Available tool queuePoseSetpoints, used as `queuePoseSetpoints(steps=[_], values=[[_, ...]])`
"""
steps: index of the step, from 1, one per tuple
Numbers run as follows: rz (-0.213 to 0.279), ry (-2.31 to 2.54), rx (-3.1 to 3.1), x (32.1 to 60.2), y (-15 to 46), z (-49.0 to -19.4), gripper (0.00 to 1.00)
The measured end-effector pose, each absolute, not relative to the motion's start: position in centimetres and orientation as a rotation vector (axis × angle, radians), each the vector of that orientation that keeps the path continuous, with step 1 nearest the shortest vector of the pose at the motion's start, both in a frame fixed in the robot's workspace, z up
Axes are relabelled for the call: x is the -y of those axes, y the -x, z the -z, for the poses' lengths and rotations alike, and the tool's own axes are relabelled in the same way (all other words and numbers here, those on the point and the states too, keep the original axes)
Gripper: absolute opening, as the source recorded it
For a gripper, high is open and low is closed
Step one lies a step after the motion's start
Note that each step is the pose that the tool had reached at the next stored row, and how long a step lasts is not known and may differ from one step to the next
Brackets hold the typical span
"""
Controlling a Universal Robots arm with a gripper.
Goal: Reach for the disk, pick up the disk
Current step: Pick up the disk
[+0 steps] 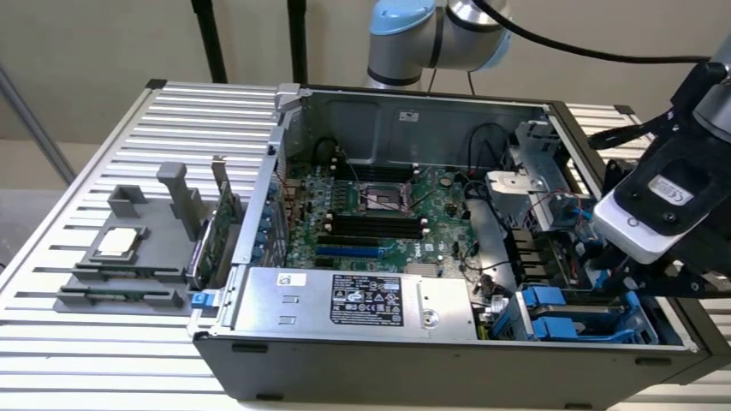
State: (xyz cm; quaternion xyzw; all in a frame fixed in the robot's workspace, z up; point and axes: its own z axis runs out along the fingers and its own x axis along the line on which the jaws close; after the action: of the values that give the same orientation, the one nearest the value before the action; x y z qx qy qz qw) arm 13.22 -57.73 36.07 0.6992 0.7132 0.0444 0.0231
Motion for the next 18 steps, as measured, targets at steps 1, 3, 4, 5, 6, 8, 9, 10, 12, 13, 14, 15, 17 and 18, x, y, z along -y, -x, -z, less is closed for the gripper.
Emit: queuePoseSetpoints(steps=[1, 3, 4, 5, 6, 8, 9, 10, 12, 13, 14, 15, 17, 18], values=[[-0.138, -2.165, -2.208, 57.7, -13.2, -36.5, 0.32], [-0.137, -2.165, -2.208, 57.7, -13.2, -37.1, 0.32], [-0.137, -2.165, -2.208, 57.7, -13.2, -37.4, 0.32], [-0.137, -2.165, -2.208, 57.7, -13.2, -37.7, 0.32], [-0.137, -2.165, -2.208, 57.7, -13.2, -38.1, 0.32], [-0.137, -2.165, -2.208, 57.7, -13.2, -38.8, 0.32], [-0.137, -2.165, -2.208, 57.7, -13.1, -38.9, 0.32], [-0.138, -2.165, -2.208, 57.7, -13.0, -39.0, 0.32], [-0.139, -2.164, -2.208, 57.7, -12.3, -39.0, 0.32], [-0.139, -2.164, -2.208, 57.7, -11.9, -39.0, 0.32], [-0.14, -2.164, -2.207, 57.7, -11.4, -39.0, 0.32], [-0.141, -2.164, -2.207, 57.7, -11.0, -39.0, 0.32], [-0.143, -2.163, -2.206, 57.7, -10.1, -39.0, 0.32], [-0.145, -2.161, -2.205, 57.7, -9.6, -39.0, 0.32]])
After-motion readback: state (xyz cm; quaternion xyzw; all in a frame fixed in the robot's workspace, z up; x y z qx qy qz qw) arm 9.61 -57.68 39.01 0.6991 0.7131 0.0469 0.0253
